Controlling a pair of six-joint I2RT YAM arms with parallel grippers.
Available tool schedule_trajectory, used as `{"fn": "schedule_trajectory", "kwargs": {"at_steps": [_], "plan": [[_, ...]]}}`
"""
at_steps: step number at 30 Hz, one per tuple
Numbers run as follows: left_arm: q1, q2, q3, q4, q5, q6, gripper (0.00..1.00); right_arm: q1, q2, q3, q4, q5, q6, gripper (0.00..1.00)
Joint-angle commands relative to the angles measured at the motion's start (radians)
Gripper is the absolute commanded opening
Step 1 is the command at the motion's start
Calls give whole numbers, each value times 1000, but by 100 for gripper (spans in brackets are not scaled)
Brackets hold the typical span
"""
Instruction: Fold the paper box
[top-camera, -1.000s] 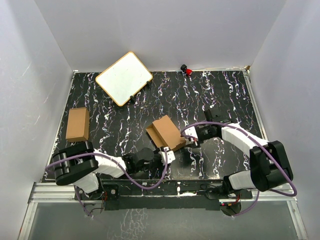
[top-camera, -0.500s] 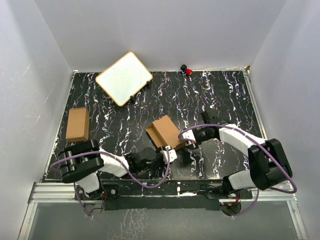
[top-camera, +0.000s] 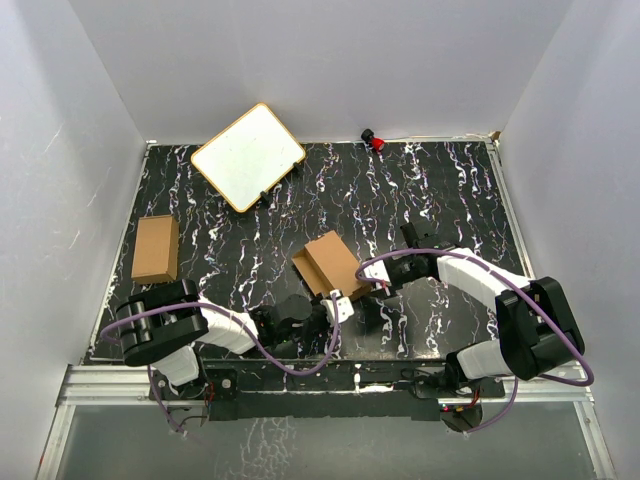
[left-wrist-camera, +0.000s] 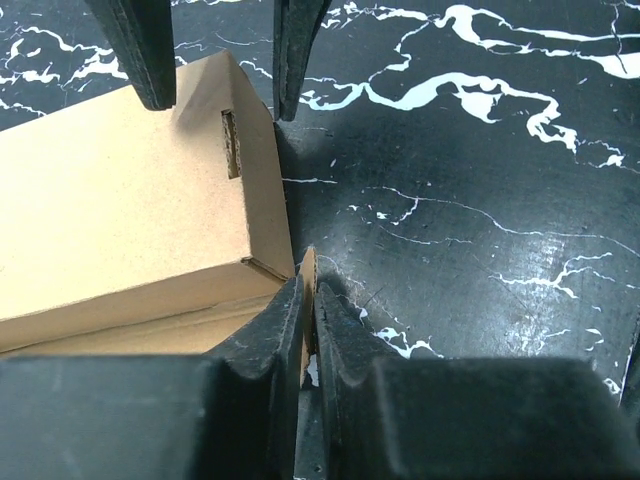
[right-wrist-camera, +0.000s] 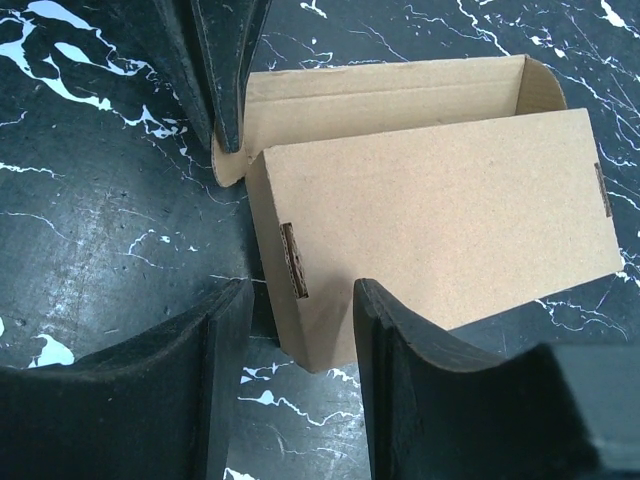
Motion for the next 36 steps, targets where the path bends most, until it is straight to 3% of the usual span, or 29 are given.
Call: {"fn": "schedule_trajectory", "kwargs": {"at_steps": [1, 5, 36], "plan": [[-3, 1, 18, 24, -6, -15, 5, 4, 4, -8, 49, -42, -18, 49], [-3, -4, 15, 22, -15, -22, 0, 4, 6, -8, 54, -36, -9, 48], [11, -39, -42, 68, -14, -80, 0, 4, 5, -14, 65, 27, 4, 42]]}}
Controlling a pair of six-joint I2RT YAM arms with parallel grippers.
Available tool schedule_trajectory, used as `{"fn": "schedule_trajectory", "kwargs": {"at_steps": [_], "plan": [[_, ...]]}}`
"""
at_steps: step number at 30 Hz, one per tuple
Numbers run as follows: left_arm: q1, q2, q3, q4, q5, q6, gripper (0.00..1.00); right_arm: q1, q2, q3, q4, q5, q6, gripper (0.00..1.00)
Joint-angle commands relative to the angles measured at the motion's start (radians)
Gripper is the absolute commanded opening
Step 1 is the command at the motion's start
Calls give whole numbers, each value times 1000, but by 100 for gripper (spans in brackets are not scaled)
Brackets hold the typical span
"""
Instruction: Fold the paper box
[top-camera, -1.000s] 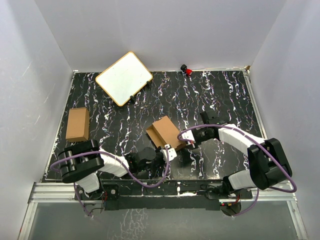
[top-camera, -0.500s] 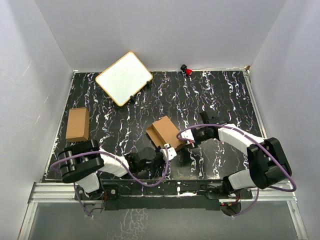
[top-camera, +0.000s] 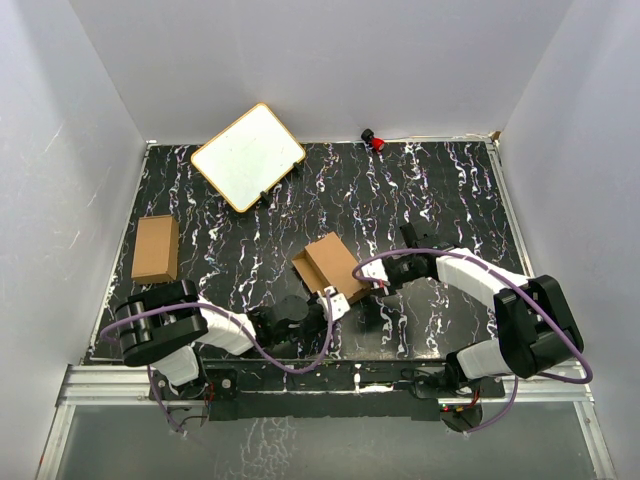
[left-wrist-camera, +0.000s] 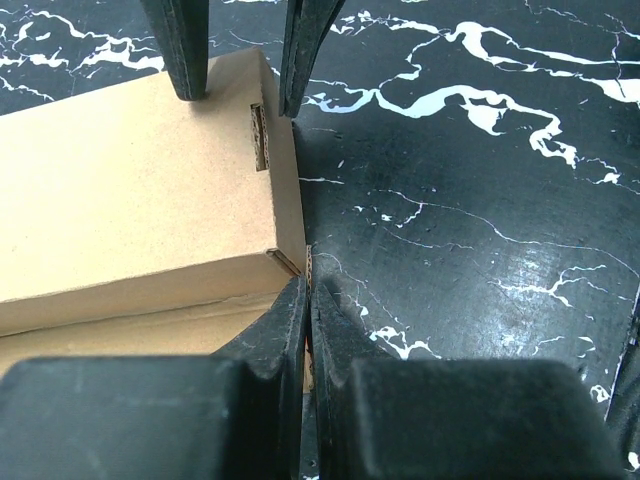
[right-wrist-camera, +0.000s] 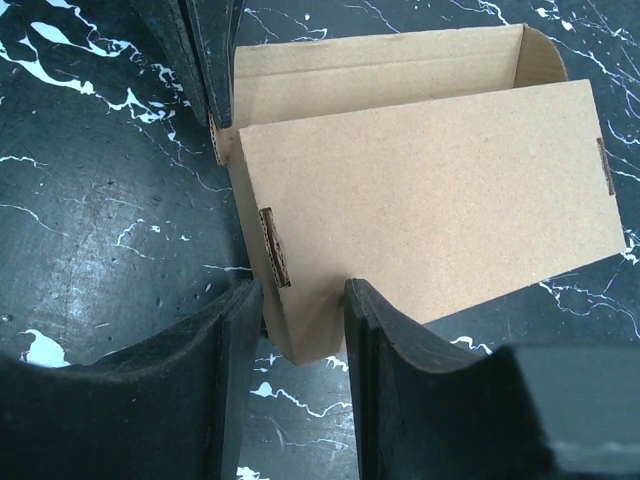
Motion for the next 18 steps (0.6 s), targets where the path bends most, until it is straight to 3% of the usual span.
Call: {"fn": "schedule_trajectory", "kwargs": {"at_steps": [1, 18], "plan": [[6, -38, -18, 24, 4, -22, 0, 2, -3, -10, 41, -7, -26, 41], [17, -52, -50, 71, -10, -90, 0, 2, 17, -5, 35, 9, -30, 38]]}}
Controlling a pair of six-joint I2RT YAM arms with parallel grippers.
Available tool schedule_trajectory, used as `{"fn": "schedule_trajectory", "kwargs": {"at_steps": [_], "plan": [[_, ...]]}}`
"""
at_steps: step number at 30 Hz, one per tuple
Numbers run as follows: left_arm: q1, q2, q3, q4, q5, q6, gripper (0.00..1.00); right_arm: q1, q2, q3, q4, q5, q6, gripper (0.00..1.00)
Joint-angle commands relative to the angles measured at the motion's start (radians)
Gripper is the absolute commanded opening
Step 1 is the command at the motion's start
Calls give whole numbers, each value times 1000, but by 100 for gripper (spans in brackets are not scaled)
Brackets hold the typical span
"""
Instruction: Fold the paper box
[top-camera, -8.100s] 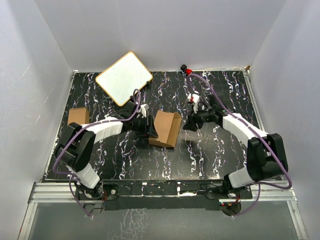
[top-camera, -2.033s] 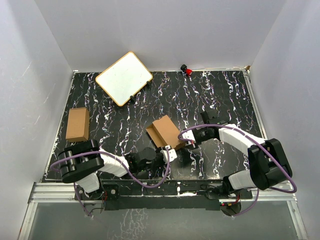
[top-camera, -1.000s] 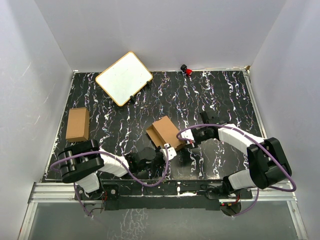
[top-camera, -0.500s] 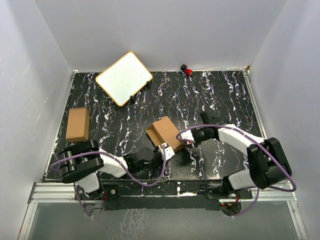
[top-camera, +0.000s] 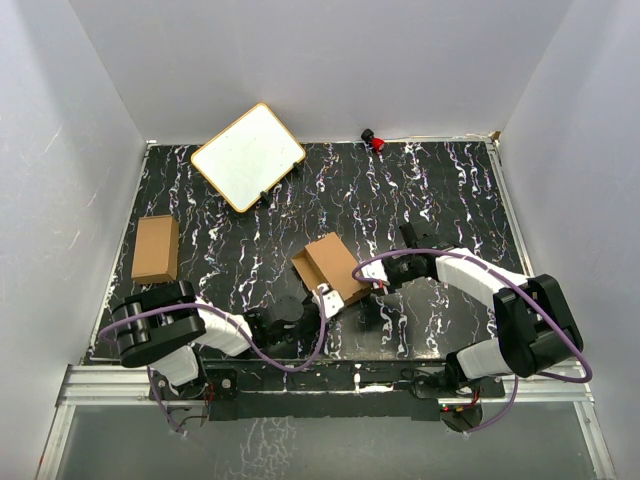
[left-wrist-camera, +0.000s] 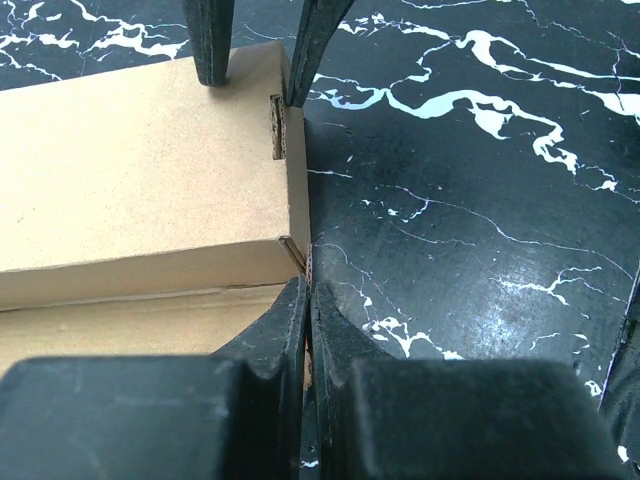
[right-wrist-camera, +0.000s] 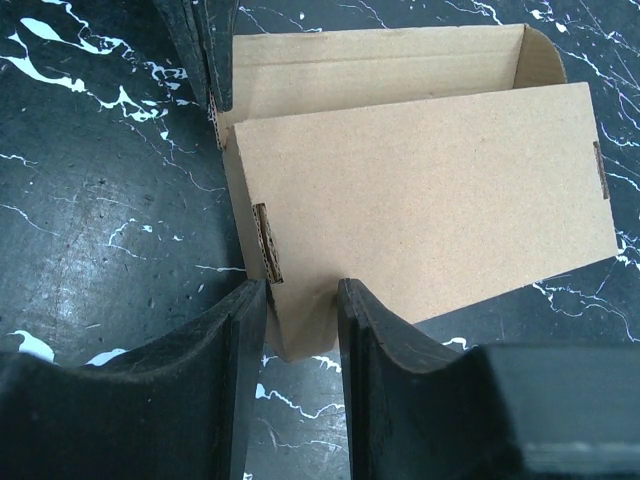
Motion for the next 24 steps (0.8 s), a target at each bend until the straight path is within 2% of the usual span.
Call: {"fn": "schedule_trajectory", "kwargs": {"at_steps": [1, 24], "plan": [[7, -36, -13, 30, -7, -41, 0, 1, 14, -2, 17, 4, -26, 38], [16, -26, -46, 95, -8, -97, 0, 1, 16, -2, 16, 10, -26, 38]]}}
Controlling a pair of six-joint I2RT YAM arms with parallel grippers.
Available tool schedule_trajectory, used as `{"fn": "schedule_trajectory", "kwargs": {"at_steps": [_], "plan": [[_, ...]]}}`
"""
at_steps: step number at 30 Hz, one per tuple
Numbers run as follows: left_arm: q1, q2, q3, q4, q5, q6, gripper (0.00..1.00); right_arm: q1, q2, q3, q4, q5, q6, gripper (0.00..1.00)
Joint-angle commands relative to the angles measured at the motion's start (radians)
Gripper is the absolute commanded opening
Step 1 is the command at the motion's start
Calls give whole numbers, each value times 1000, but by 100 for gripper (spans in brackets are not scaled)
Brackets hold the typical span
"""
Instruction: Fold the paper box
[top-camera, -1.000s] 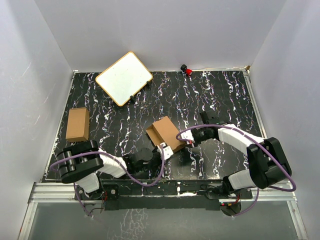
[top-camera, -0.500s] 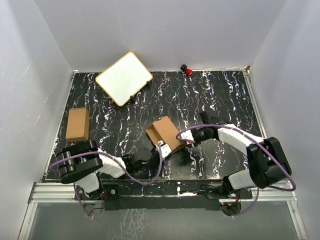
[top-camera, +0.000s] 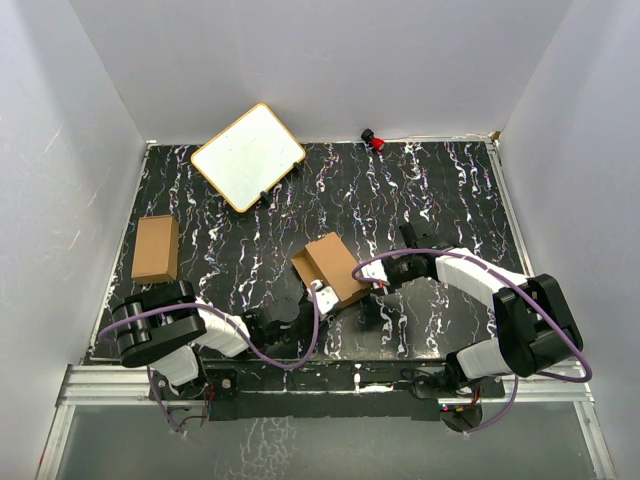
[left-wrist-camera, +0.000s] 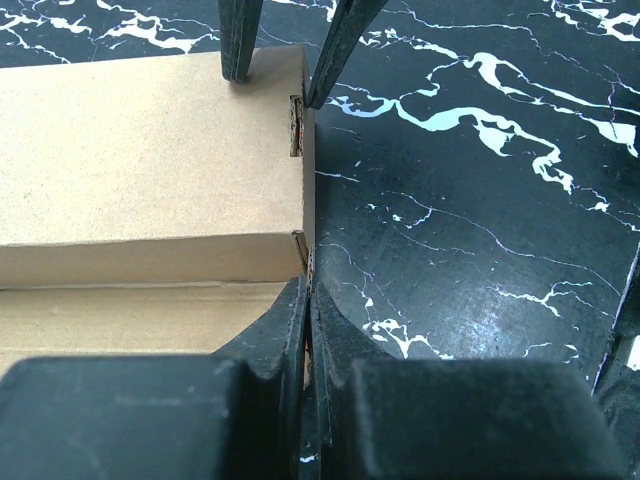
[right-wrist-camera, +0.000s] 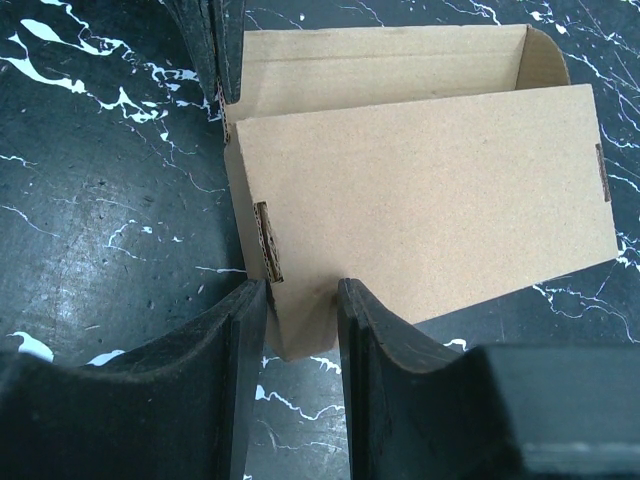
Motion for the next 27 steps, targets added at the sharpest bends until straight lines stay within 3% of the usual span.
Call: {"fn": "schedule_trajectory", "kwargs": {"at_steps": [1, 27], "plan": [[4, -24, -20, 45, 1, -24, 0, 0, 14, -2, 14, 12, -26, 38], [13, 14, -44, 119, 6, -59, 0, 2, 18, -3, 10, 12, -32, 38]]}}
